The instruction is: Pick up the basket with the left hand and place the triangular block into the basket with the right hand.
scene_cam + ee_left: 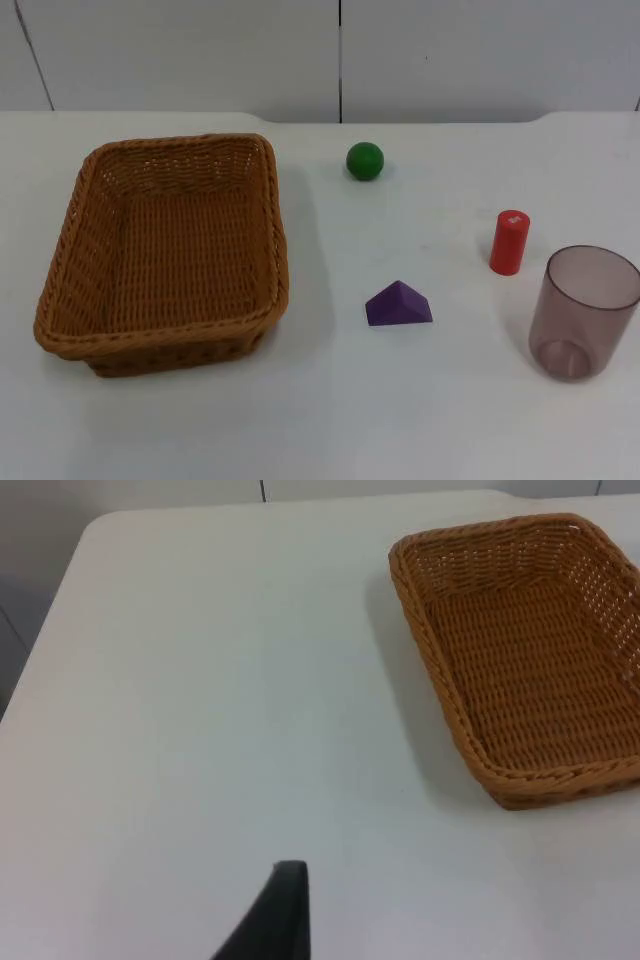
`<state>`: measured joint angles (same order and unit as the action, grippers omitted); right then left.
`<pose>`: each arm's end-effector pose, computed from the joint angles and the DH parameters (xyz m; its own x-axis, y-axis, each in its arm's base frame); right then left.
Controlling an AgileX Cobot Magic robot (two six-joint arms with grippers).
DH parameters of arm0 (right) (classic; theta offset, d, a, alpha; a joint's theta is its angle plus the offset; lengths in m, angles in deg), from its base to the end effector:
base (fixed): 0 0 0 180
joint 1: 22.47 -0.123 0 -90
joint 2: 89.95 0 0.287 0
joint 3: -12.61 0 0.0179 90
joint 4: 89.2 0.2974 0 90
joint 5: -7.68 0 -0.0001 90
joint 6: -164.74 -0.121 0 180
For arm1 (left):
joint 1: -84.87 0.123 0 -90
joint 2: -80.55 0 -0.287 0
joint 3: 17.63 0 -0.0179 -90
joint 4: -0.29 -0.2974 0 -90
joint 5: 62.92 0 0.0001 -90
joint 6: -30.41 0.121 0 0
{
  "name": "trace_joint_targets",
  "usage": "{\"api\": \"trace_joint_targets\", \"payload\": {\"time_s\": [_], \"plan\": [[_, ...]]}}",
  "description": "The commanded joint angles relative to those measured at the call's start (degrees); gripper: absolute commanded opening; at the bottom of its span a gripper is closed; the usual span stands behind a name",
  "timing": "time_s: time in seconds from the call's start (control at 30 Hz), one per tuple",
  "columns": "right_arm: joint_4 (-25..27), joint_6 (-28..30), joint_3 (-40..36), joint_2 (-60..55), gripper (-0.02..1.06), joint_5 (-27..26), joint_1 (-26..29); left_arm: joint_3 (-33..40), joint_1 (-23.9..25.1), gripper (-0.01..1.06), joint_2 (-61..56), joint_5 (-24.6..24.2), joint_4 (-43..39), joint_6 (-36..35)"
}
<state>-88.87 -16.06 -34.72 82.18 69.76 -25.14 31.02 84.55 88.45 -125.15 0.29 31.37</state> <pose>0.0571 0.0033 0.2912 -0.4586 -0.0047 -0.8886 -0.0435 0.9989 0.0171 0.0600 -0.0003 0.2830 -0.4813 0.0194 -0.8764 0.0137 0.9998 0.0147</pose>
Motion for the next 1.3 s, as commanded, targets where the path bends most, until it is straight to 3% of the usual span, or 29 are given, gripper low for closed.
{"api": "trace_joint_targets", "payload": {"time_s": [0.0, 0.23, 0.4, 0.57, 0.73, 0.9, 1.1, 1.27], "plan": [[-0.3, 0.0, -0.3, 0.1, 1.05, -0.4, 0.1, 0.3, -0.3, 1.05, -0.2, 0.7, -0.6, -1.0], [-0.3, 0.5, -0.3, 0.1, 1.05, -0.4, 0.1, 0.3, -0.3, 1.05, -0.2, 0.7, -1.3, -2.4], [-0.3, 0.2, 0.7, -0.3, 1.05, -1.3, 0.1, -0.3, -0.3, 1.05, 0.2, 0.7, -2.7, -8.9], [-2.4, 0.2, 2.4, -6.0, 1.05, -7.5, 0.1, -2.7, -0.3, 1.05, 8.5, 4.6, -3.0, -9.8], [-3.7, 0.2, 5.9, -24.4, 1.05, -24.0, 0.1, -7.7, -0.3, 1.05, 28.2, 19.4, -1.5, -10.2], [-3.2, 0.2, 11.7, -38.9, 1.05, -31.4, 0.1, -13.1, -0.3, 1.05, 40.9, 23.9, -1.2, -10.2], [-0.3, 2.6, 21.6, -51.0, 1.05, -31.1, 0.1, -21.0, -0.3, 1.05, 50.1, 24.1, -0.7, -10.2], [5.9, 6.2, 30.8, -58.8, 1.05, -30.1, 0.1, -29.9, -0.3, 1.05, 57.0, 24.0, -0.7, -10.2]]}}
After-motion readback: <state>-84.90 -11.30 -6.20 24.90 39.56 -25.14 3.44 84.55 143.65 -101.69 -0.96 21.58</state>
